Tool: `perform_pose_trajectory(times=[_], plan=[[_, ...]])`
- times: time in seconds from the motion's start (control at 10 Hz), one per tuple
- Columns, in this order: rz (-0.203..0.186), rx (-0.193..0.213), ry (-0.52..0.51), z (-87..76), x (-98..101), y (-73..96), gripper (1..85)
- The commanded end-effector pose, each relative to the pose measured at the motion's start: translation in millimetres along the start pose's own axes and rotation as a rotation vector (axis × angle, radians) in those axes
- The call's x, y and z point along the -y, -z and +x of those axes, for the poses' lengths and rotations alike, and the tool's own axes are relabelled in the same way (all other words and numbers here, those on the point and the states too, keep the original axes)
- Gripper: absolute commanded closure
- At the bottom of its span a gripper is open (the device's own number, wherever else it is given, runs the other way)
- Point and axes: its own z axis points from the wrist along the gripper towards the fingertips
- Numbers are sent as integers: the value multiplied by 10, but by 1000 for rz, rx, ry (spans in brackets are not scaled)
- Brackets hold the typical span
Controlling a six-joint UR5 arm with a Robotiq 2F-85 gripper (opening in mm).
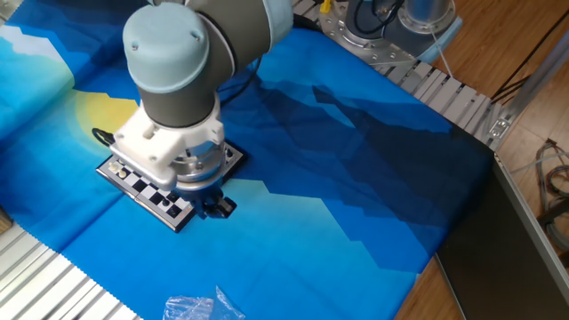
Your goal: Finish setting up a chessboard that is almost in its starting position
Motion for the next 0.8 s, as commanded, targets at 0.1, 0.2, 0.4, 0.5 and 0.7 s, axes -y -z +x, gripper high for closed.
perform_pose_trajectory(times=[0.1,0.2,0.4,0.5,0.7], plan=[[-42,53,-16,-84,-106,29,847],[-26,49,-45,115,-92,131,847],[-2,55,-73,313,-38,286,847],[10,61,-83,385,5,317,847],[-21,148,-166,205,-11,352,847]])
